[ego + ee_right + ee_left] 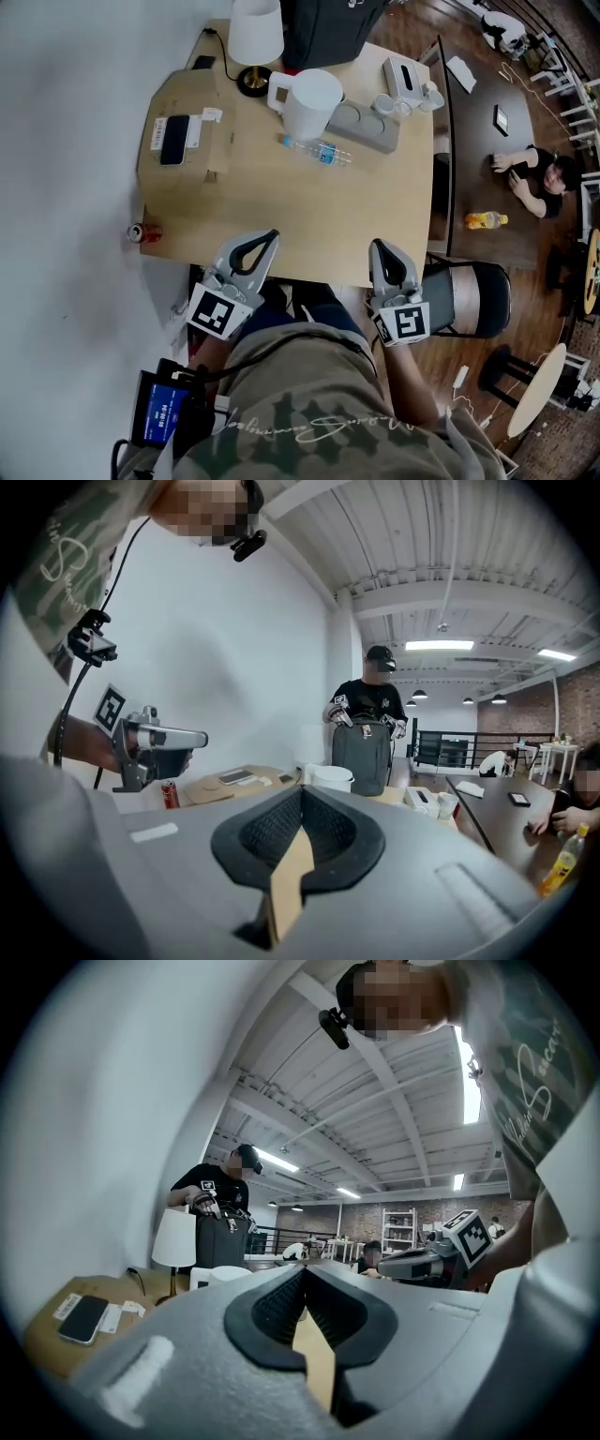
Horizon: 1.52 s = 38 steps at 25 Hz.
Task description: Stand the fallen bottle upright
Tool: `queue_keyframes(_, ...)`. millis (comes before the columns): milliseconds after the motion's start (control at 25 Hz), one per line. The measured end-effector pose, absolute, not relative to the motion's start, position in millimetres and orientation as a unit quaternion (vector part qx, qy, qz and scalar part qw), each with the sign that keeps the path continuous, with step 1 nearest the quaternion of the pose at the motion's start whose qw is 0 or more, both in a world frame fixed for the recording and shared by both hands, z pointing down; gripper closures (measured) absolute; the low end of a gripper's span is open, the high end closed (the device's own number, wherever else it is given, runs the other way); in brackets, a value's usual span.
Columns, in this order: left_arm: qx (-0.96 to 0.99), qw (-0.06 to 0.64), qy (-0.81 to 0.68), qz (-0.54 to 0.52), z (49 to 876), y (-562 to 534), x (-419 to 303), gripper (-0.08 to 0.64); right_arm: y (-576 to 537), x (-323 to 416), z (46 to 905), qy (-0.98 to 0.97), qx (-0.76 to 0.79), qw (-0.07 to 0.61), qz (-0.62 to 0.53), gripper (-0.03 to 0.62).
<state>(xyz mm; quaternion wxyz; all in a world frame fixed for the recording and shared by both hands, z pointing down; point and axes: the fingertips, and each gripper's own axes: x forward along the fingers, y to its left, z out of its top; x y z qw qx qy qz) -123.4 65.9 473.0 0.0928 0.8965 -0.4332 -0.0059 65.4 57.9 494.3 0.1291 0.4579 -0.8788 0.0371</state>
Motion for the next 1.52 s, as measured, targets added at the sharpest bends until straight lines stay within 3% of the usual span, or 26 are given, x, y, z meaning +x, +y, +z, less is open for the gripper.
queue_keyframes(480,0.875,0.06,-0.48,0.026,460.7,1.9,-87.9,0.557,-34.1,83.8,497.3,-0.917,0.384,0.102,0.027,0.589)
queue_keyframes(1000,0.885,0.091,-0.456,0.02,478.3,-56.5,-66.9,0.558,-80.8,71.3,511.3,-0.917,0.376,0.129,0.035,0.589)
queue_keyframes(1120,0.899,0.081,-0.43,0.006,479.3,-63.0,-60.1,0.557,-85.3,58.6,519.8,-0.919,0.355,0.167,0.033,0.585)
queue_keyframes(1200,0.908,0.083,-0.41,-0.002,476.7,-68.4,-55.8,0.557,-91.2,49.3,531.4,-0.919,0.333,0.206,0.04,0.424)
queue_keyframes(1360,0.915,0.083,-0.395,0.004,477.9,-75.4,-52.4,0.557,-107.2,41.3,549.9,-0.91,0.313,0.272,0.026,0.374)
queue_keyframes(1520,0.91,0.096,-0.403,-0.006,482.7,-81.7,-59.7,0.557,-115.8,34.9,588.2,-0.88,0.279,0.383,0.026,0.325)
